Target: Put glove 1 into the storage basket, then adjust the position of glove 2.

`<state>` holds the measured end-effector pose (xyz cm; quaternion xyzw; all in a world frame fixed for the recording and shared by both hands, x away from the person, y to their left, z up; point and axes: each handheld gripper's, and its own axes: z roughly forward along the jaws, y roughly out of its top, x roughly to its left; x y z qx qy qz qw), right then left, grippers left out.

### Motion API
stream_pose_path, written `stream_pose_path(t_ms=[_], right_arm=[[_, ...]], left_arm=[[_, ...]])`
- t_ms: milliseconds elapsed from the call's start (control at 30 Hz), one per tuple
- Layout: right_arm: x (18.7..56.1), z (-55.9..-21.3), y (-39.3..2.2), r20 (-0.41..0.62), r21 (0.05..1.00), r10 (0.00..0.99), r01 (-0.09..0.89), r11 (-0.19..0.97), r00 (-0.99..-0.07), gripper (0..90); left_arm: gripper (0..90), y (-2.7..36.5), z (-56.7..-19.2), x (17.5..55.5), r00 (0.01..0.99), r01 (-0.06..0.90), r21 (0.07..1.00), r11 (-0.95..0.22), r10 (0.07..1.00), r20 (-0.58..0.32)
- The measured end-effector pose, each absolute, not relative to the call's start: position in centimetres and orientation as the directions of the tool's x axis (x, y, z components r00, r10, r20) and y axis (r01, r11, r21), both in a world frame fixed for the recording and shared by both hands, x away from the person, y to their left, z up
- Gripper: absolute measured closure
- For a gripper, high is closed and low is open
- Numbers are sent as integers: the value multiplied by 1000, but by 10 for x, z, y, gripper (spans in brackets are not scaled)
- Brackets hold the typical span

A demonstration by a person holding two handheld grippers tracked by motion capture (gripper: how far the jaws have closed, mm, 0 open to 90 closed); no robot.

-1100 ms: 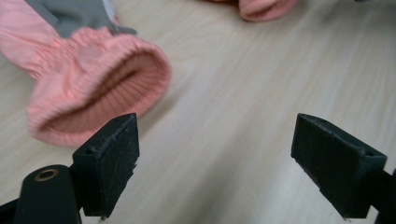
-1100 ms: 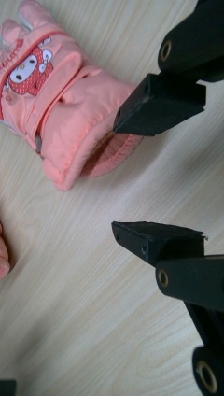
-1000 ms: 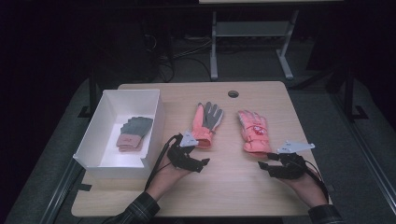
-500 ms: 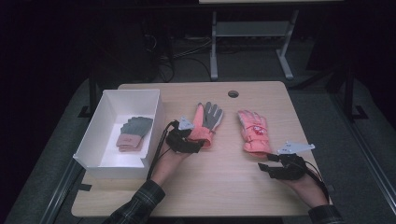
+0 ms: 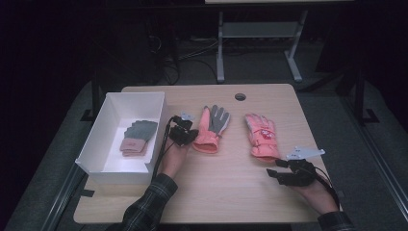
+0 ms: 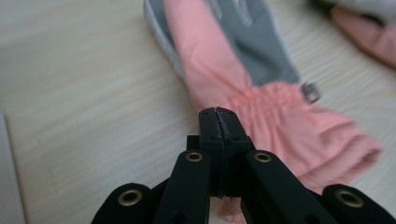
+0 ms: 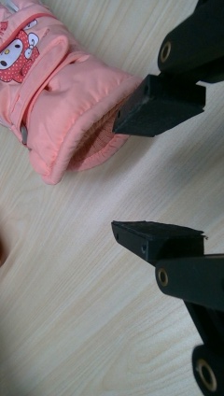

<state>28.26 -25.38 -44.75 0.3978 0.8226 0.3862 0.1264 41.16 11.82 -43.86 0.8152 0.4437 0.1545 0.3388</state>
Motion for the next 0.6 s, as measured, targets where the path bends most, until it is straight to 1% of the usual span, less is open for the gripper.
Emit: stream_pose_path(t_ms=[100,167,367,467,533,600], right_arm=[[282,-446,-255,104,737,755,560,378,-647,450],[282,-446,-256,99,740,754,555,381,-650,448],[283,-445,-256,98,743,753,551,380,-651,442],[283,-444,-255,103,743,755,555,375,-648,440],[283,-444,-255,99,746,752,549,377,-651,440],[284,-442,-253,116,748,754,556,362,-647,442]], left_arm=[[895,112,-443,408,585,629,671,-393,807,-76],[895,106,-445,404,609,623,661,-418,790,-75],[895,90,-447,396,658,610,654,-448,746,-103],[894,87,-446,395,670,598,667,-444,734,-112],[872,90,-444,395,672,596,670,-442,732,-114],[838,93,-442,392,681,592,669,-448,723,-118]])
